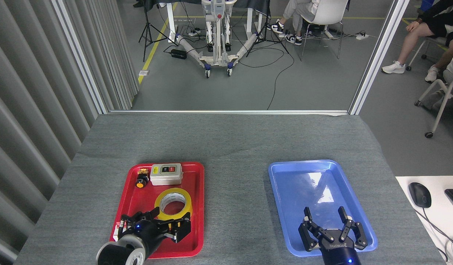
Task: Place and move tape with both arms
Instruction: 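Move the left gripper over the yellow tape roll in the red tray, then lower the left gripper onto the tape roll's rim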
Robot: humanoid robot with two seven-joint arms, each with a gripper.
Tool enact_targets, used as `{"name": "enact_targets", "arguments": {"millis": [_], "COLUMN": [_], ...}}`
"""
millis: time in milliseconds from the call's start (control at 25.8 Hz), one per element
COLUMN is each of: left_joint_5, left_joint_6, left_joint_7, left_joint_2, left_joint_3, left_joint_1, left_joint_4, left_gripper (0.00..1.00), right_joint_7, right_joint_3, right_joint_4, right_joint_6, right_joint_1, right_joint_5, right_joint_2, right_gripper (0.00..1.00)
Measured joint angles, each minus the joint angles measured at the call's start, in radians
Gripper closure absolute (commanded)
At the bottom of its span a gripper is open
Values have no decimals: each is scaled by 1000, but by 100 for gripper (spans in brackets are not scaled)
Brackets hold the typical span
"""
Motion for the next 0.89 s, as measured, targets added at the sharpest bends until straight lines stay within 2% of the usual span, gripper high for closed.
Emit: {"name": "enact_targets", "arguments": {"millis": [233, 427, 582, 892], "left_joint_5": [53, 81, 174, 262], "left_joint_6": [107, 282, 394, 436], "left_joint_7": [-66, -72, -72, -71], "left_joint_2": [2, 6, 11, 130], "left_joint_3": [-109, -220, -276, -298], "left_joint_1": [-182, -314, -375, -404], "left_joint_4": [139, 308, 413, 446], "left_gripper": [0, 0, 0, 0], "right_joint_7": [2, 2, 2, 6], "right_joint_3": [1, 1, -2, -10], "right_joint_4": [-4, -5, -5, -5], "right_joint_6": [1, 1, 1, 1], "right_joint_1": [0, 0, 2, 6], "right_joint_5": [2, 2, 2, 3], "right_joint_2": [7, 9, 10, 7], "right_gripper": [0, 0, 0, 0]}}
